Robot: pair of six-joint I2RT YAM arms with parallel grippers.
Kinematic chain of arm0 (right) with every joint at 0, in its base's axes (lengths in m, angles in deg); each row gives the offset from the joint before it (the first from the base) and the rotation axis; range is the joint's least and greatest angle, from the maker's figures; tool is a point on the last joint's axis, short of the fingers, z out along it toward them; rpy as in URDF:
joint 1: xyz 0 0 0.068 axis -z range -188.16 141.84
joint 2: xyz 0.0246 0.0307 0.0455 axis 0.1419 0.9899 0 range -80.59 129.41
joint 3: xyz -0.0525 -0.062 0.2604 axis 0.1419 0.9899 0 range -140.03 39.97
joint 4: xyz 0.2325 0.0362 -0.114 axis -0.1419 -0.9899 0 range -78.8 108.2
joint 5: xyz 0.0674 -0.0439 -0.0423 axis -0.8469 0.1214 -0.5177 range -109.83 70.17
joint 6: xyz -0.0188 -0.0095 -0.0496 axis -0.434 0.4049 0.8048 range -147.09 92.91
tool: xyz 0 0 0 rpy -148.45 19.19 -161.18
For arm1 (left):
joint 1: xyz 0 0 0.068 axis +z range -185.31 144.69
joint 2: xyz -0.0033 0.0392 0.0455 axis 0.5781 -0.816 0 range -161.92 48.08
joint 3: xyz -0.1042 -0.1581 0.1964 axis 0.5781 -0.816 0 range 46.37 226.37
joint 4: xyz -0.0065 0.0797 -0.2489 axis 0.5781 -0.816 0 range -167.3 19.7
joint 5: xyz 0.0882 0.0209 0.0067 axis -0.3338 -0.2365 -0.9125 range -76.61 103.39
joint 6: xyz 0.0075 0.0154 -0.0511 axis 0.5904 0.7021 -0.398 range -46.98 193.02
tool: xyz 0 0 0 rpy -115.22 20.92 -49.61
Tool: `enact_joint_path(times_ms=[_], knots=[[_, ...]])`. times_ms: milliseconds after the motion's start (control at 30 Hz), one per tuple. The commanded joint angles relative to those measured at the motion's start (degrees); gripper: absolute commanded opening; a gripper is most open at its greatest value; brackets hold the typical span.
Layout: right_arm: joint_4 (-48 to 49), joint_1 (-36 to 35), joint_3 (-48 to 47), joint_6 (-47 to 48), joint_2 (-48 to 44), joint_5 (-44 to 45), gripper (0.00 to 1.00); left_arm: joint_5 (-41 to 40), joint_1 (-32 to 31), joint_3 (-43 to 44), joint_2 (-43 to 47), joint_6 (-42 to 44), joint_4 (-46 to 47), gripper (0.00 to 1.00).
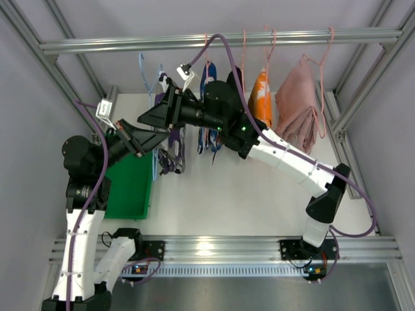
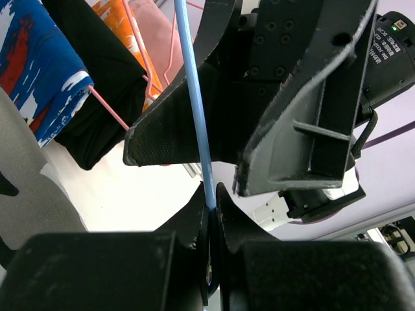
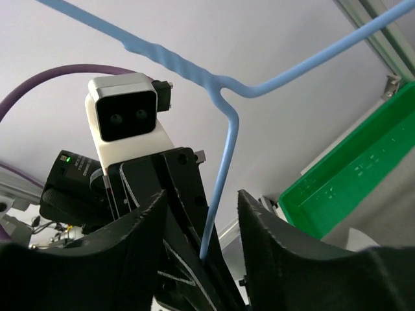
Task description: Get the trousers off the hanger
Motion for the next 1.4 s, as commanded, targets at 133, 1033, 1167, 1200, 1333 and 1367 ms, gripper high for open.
enact_joint_path(times_ms=[133,1033,1167,1200,1333,1367], knots=[[3.9,-1.3,-6.6,-4.5,3.0,1.6,0.36,-0.9,0.0,4.8,3.1,4.1,14.0,0.00],[0.5,2.6,-9.7,-9.9,-0.4,2.2,0.00,-33.5,0.0,3.1,15.0,32.7,-13.7,0.99],[0.1,2.8,-10.6,-10.4,-0.8,2.3,0.00,-32.6,0.0,-3.2,19.2,38.4,-16.7,0.99],[0.1,2.8,-10.7,-10.6,-1.0,2.3,0.00,-32.9,0.0,-5.2,20.1,38.5,-17.0,0.99],[-0.1,2.8,-10.9,-10.7,-1.7,2.3,0.00,-29.8,0.0,-9.4,24.7,36.5,-18.9,0.99],[-0.3,2.8,-11.3,-10.6,-1.8,2.5,0.00,-30.0,0.0,-11.7,25.6,36.4,-19.0,0.99]])
